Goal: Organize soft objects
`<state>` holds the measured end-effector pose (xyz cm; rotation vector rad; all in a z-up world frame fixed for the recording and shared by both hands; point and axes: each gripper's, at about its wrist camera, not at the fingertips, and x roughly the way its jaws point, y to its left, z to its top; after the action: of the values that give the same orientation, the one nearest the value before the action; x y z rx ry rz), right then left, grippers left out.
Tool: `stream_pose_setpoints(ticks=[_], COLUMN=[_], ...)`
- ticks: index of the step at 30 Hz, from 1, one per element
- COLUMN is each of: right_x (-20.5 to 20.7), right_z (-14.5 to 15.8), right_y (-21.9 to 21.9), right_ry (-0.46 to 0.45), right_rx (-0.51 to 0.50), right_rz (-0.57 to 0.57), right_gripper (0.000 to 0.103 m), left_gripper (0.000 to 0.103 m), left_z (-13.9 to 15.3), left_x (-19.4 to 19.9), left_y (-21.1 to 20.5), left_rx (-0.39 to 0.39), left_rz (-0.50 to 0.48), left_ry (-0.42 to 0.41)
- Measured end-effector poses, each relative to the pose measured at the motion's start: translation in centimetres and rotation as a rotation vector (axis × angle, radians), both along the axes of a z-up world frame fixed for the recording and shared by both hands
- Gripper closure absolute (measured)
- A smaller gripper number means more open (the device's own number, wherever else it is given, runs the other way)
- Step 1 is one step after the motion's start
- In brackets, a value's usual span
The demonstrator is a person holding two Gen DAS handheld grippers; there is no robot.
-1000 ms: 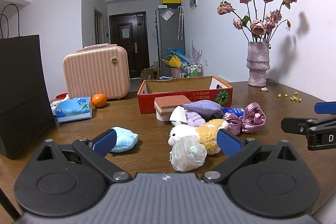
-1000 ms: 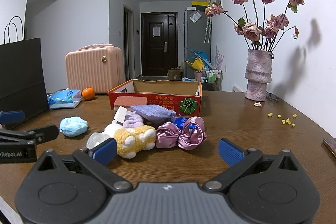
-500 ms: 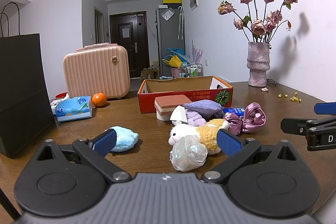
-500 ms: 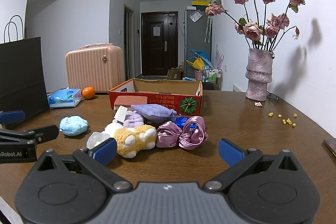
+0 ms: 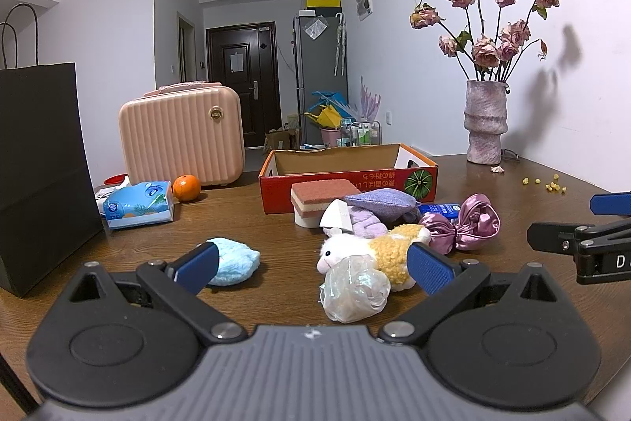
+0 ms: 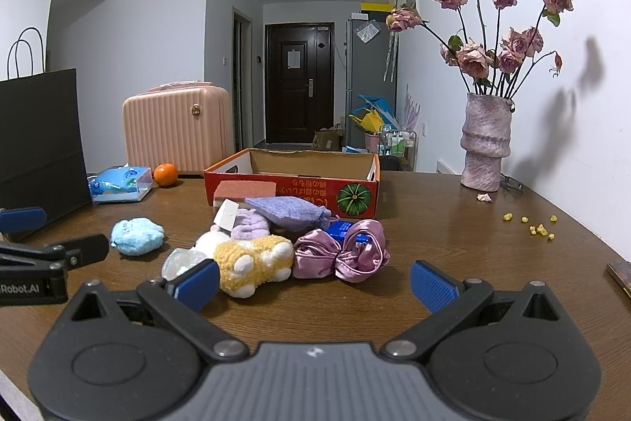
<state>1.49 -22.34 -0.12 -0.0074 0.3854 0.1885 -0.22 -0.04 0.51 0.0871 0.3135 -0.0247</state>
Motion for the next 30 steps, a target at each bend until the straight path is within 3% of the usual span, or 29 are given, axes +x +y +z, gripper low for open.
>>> stream_pose_setpoints(ticks=[30], right_x=[1.4], right_z=[0.0], right_y=[0.1], right_ry=[-0.001], right_rx=[-0.028], right_rz=[0.003], right_gripper=[0.000], left_gripper=[0.000], left_z=[0.1], left_x=[0.2], left_y=[0.0], left_rx=[0.002], left_rz=[-0.001], left_ry=[0.004])
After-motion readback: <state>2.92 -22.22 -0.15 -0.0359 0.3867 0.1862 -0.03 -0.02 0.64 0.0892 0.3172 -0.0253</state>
